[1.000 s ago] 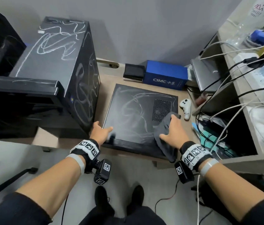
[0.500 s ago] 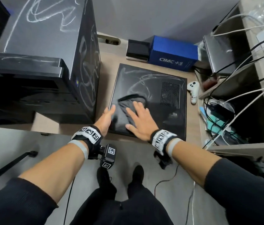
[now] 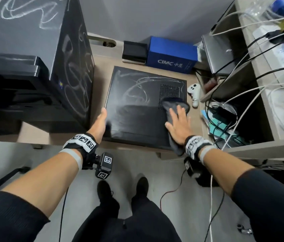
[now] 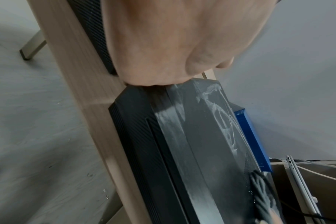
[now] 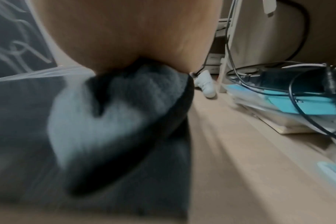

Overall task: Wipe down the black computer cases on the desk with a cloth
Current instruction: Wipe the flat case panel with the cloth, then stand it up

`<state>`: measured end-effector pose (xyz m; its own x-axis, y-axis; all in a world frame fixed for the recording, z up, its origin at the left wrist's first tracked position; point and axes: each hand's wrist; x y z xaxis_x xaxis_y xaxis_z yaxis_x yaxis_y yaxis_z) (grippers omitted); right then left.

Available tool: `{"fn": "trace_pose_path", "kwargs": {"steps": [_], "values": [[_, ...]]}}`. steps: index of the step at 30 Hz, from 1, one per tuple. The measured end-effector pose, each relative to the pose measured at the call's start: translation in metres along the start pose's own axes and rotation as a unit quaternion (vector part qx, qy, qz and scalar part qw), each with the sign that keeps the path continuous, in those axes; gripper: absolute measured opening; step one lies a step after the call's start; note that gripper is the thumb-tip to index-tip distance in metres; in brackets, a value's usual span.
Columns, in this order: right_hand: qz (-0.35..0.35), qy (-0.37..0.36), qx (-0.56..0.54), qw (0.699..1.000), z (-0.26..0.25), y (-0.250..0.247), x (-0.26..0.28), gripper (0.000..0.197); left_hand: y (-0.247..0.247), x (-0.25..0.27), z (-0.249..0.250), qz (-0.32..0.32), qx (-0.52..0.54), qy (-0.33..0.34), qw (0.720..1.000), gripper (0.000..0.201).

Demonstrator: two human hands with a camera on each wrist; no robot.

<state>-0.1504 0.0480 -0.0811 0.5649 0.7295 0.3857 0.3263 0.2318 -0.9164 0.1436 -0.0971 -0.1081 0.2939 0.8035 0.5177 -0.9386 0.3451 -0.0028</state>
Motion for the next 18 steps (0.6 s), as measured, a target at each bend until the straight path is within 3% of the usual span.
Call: {"fn": "trace_pose_path", "kwargs": {"steps": [2,4,10,14,18], "values": [[0.0,0.073,-0.025,0.997,-0.015,-0.011,-0.029,0.073,0.0,0.0,-0.001,-0.011,-0.006,0.003,1.0,0.1],[-0.012,0.117,-0.044,0.992,-0.032,-0.015,-0.04,0.077,-0.001,0.0,-0.002,-0.005,-0.009,0.008,1.0,0.089],[-0.009,0.059,-0.052,0.997,-0.017,0.014,0.036,0.079,0.003,-0.002,-0.006,0.026,-0.03,0.039,0.998,0.082],[-0.02,0.053,-0.016,0.998,-0.005,0.005,0.017,0.079,0.004,-0.011,-0.02,0.065,-0.144,0.046,0.986,0.119],[-0.007,0.097,-0.009,0.995,-0.047,-0.017,-0.048,0.082,-0.002,-0.028,-0.049,0.053,-0.258,0.044,0.964,0.13]]}}
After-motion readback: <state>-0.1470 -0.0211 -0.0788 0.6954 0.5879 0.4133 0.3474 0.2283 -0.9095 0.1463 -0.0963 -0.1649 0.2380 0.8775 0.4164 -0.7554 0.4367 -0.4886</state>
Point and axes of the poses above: each hand's wrist, its own x-axis away from the middle knuckle, its own y-axis out of the palm, z = x × y, and after that the axes turned 13 degrees about y, right-handed
